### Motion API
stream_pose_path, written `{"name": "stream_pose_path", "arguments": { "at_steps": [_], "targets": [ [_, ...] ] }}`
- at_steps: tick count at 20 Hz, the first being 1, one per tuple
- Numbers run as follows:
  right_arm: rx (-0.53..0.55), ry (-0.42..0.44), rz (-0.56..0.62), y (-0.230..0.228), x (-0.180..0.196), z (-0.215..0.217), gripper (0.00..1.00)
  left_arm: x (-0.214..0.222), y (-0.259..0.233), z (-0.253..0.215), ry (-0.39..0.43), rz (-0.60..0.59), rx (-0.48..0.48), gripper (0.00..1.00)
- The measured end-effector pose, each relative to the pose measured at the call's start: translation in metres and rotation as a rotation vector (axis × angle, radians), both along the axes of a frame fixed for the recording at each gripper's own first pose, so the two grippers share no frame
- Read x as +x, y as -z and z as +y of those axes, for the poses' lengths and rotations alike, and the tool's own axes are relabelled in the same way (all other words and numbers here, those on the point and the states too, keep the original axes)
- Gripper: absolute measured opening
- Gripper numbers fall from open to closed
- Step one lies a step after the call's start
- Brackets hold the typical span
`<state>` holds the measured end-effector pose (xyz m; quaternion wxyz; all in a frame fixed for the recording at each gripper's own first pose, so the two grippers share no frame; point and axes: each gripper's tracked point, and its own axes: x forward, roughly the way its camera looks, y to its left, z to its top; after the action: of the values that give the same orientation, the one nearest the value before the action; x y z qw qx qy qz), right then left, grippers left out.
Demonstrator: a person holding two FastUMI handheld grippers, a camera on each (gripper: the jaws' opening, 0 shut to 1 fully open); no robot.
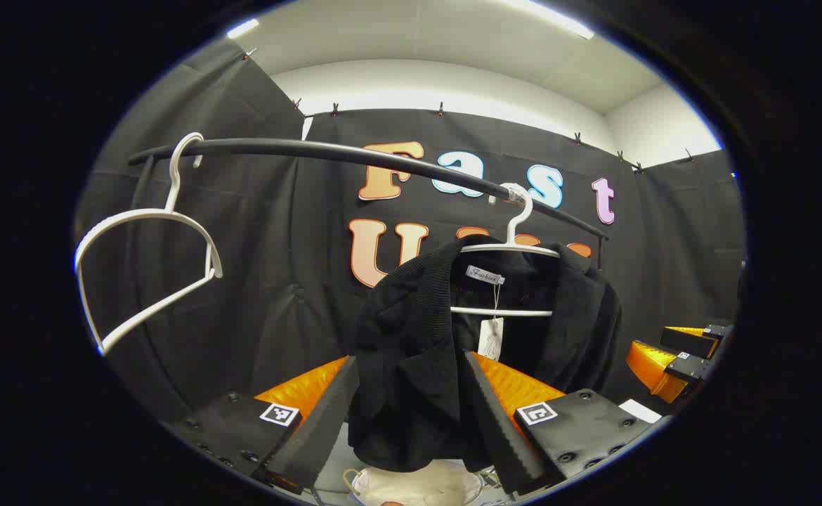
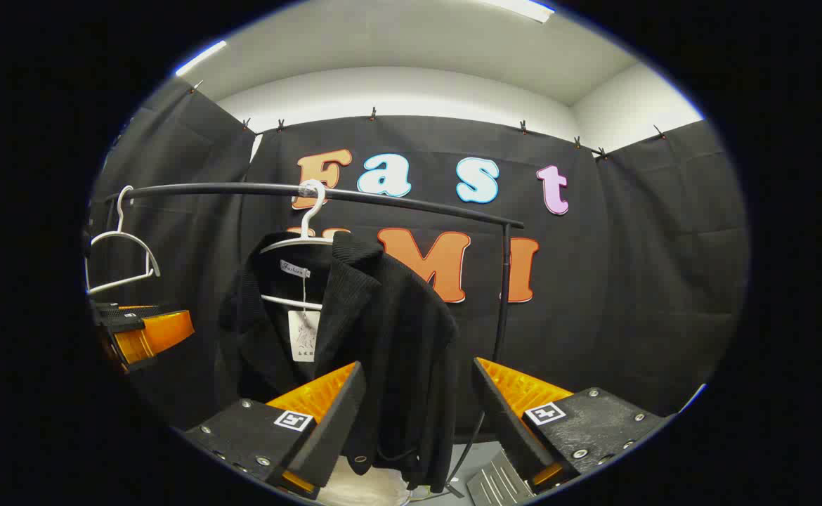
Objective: Grasp the clothes on the hanger with both hands and then place them into the laundry hamper below.
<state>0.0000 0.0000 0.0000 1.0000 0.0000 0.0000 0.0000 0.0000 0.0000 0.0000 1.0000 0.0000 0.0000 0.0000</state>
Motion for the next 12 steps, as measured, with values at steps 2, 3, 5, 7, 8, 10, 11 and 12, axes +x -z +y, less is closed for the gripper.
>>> {"name": "stream_pose_path", "arguments": {
  "at_steps": [2, 3, 5, 7, 8, 10, 11, 12],
  "targets": [
    [0.001, 0.005, -0.001, 0.0008, 0.0011, -0.0003, 0.94, 0.0014, -0.0001, -0.0003, 0.001, 0.001, 0.006, 1.00],
    [0.002, 0.006, 0.000, 0.0006, 0.0010, -0.0012, 0.94, 0.0019, 0.0000, 0.0007, -0.003, 0.000, 0.010, 0.99],
    [0.003, 0.006, 0.003, 0.0015, 0.0033, -0.0003, 0.94, 0.0011, -0.0006, 0.0007, 0.001, 0.000, 0.009, 0.95],
    [0.000, 0.006, 0.003, 0.0017, 0.0031, 0.0006, 0.94, 0.0020, 0.0004, -0.0028, 0.019, 0.001, 0.002, 1.00],
    [-0.003, 0.005, 0.003, 0.0017, 0.0029, 0.0011, 0.94, 0.0024, 0.0004, -0.0044, 0.030, 0.001, -0.001, 0.94],
    [-0.007, 0.002, 0.003, 0.0020, 0.0035, 0.0019, 0.94, 0.0016, -0.0002, -0.0052, 0.037, -0.004, 0.004, 0.94],
    [-0.008, 0.002, 0.001, 0.0008, 0.0040, 0.0018, 0.94, 0.0015, -0.0020, -0.0041, 0.033, -0.010, 0.009, 0.94],
    [-0.008, 0.003, -0.001, -0.0003, 0.0041, 0.0017, 0.94, 0.0011, -0.0035, -0.0037, 0.028, -0.015, 0.014, 0.94]
  ]
}}
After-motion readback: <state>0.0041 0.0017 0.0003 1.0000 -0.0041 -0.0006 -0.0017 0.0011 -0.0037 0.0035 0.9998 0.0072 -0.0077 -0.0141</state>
